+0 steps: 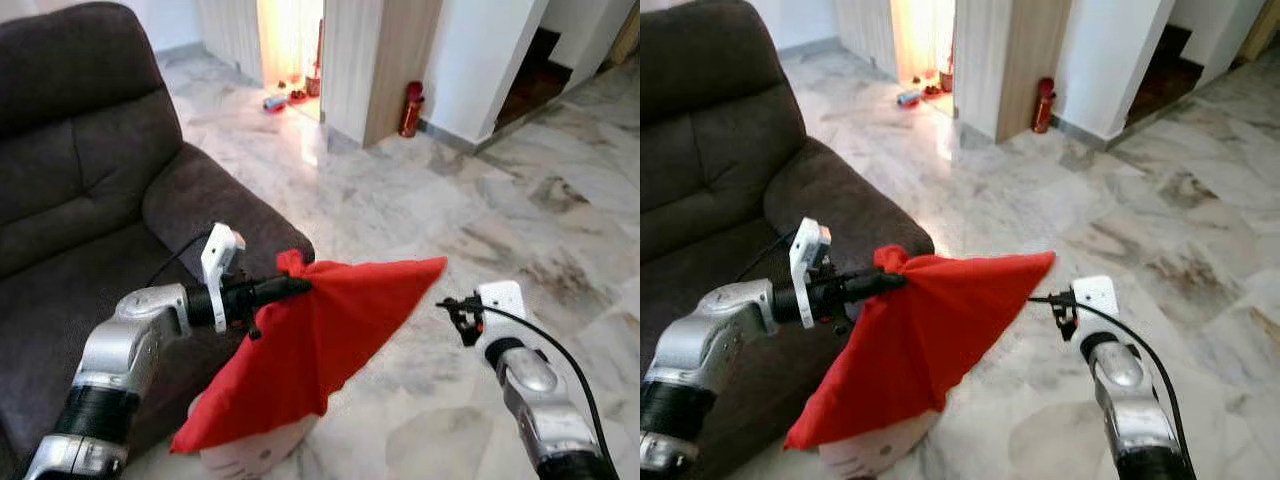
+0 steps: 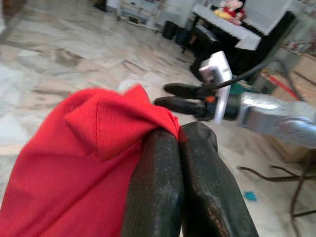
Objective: Move the pillow to the sofa from floor
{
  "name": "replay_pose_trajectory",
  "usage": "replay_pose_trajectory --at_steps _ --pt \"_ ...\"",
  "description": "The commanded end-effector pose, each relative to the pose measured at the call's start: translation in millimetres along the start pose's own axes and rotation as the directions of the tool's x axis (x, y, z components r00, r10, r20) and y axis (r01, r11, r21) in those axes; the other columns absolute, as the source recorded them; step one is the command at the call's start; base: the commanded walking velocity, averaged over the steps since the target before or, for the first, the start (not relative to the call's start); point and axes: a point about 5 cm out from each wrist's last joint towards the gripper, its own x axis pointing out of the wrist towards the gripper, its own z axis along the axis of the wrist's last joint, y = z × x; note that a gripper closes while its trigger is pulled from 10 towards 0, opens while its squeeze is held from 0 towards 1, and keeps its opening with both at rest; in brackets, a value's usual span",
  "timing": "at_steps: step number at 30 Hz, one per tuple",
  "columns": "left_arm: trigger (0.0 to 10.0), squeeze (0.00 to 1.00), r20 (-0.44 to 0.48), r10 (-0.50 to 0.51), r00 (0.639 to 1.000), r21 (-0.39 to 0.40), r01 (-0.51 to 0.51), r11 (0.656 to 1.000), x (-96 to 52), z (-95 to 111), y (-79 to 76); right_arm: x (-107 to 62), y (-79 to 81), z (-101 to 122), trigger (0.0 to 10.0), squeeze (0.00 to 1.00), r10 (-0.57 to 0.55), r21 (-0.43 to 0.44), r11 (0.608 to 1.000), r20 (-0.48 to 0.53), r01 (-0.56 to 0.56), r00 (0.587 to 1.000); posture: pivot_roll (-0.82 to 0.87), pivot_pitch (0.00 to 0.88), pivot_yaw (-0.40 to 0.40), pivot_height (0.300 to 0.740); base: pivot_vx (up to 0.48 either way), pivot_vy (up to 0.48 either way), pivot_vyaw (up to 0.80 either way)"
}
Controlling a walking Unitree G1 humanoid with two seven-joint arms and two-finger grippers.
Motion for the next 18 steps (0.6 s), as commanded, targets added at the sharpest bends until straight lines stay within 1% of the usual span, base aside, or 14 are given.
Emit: replay_pose_trajectory --at_steps 1,2,4,5,6,8,10,11,12,13,15,16,17,18 --pt "10.0 0.0 0.056 -0.058 0.997 0.053 0.055 0.997 3.6 19.7 -11.3 1.3 -4.7 5.2 10.0 0.0 -0.001 -0.015 1.0 0.009 0.001 1.0 0.0 0.0 -0.015 0.74 0.0 0.0 0.0" --pt "10.0 0.0 0.056 -0.06 0.997 0.049 0.058 0.997 3.6 20.3 -14.6 1.5 -6.8 6.9 10.0 0.0 -0.002 -0.019 1.0 0.011 0.003 1.0 0.0 0.0 -0.014 0.74 0.0 0.0 0.0" --pt "10.0 0.0 0.049 -0.071 0.996 0.038 0.069 0.997 4.1 20.1 -18.9 0.6 -16.2 7.5 10.0 0.0 -0.006 -0.149 0.989 -0.017 0.003 1.0 -0.01 0.0 -0.01 0.74 0.0 0.0 0.0" --pt "10.0 0.0 0.035 -0.086 0.996 0.033 0.085 0.996 5.1 18.7 -22.2 -1.0 -24.8 8.7 10.0 0.0 -0.013 -0.215 0.977 -0.03 0.006 0.999 -0.01 0.0 -0.008 0.74 0.0 0.0 0.0" --pt "10.0 0.0 0.035 -0.086 0.996 0.033 0.085 0.996 5.1 18.7 -22.2 -1.0 -24.8 8.7 10.0 0.0 -0.013 -0.215 0.977 -0.03 0.006 0.999 -0.01 0.0 -0.008 0.74 0.0 0.0 0.0" --pt "10.0 0.0 0.026 -0.088 0.996 0.028 0.088 0.996 6.1 17.7 -25.1 -2.4 -31.3 12.2 10.0 0.0 -0.022 -0.206 0.978 -0.024 0.017 0.999 -0.01 0.0 -0.007 0.74 0.0 0.0 0.0" --pt "10.0 0.0 0.025 -0.087 0.996 0.019 0.087 0.996 8.6 16.9 -26.7 -4.8 -36.8 15.6 10.0 0.0 -0.013 -0.243 0.97 -0.035 0.004 0.999 -0.02 0.0 -0.006 0.74 0.0 0.0 0.0" --pt "10.0 0.0 0.019 -0.096 0.995 0.02 0.096 0.995 11.3 15.5 -29.2 -7.7 -39.6 17.9 10.0 0.0 0.015 -0.302 0.953 -0.056 -0.031 0.998 -0.02 0.0 -0.006 0.74 0.0 0.0 0.0" --pt "10.0 0.0 0.019 -0.096 0.995 0.02 0.096 0.995 11.3 15.5 -29.2 -7.7 -39.6 17.9 10.0 0.0 0.015 -0.302 0.953 -0.056 -0.031 0.998 -0.02 0.0 -0.006 0.74 0.0 0.0 0.0" --pt "10.0 0.0 0.023 -0.102 0.994 0.006 0.102 0.995 13.5 14.6 -32.2 -11.2 -38.2 18.6 10.0 0.0 0.078 -0.316 0.943 -0.085 -0.101 0.993 -0.03 0.0 -0.005 0.74 0.0 0.0 0.0" --pt "10.0 0.0 0.021 -0.106 0.994 0.001 0.106 0.994 15.1 13.3 -34.6 -15.2 -37.6 16.5 10.0 0.0 0.137 -0.342 0.923 -0.132 -0.175 0.982 -0.03 0.0 -0.007 0.74 0.0 0.0 0.0" --pt "10.0 0.0 0.018 -0.108 0.994 0.0 0.108 0.994 16.1 12.5 -35.9 -17.8 -40.3 14.9 10.0 0.0 0.15 -0.354 0.914 -0.156 -0.197 0.976 -0.03 0.0 -0.01 0.74 0.0 0.0 0.0" --pt "10.0 0.0 0.015 -0.109 0.994 0.0 0.109 0.994 16.4 11.8 -36.3 -19.2 -43.0 13.3 10.0 0.52 0.158 -0.344 0.916 -0.172 -0.209 0.972 -0.03 0.0 -0.01 0.74 0.0 0.0 0.0" --pt "10.0 0.0 0.011 -0.11 0.994 -0.001 0.11 0.994 16.6 11.2 -36.7 -21.1 -46.6 11.1 10.0 1.0 0.168 -0.33 0.916 -0.196 -0.227 0.966 -0.03 0.0 -0.011 0.74 0.0 0.0 0.0"
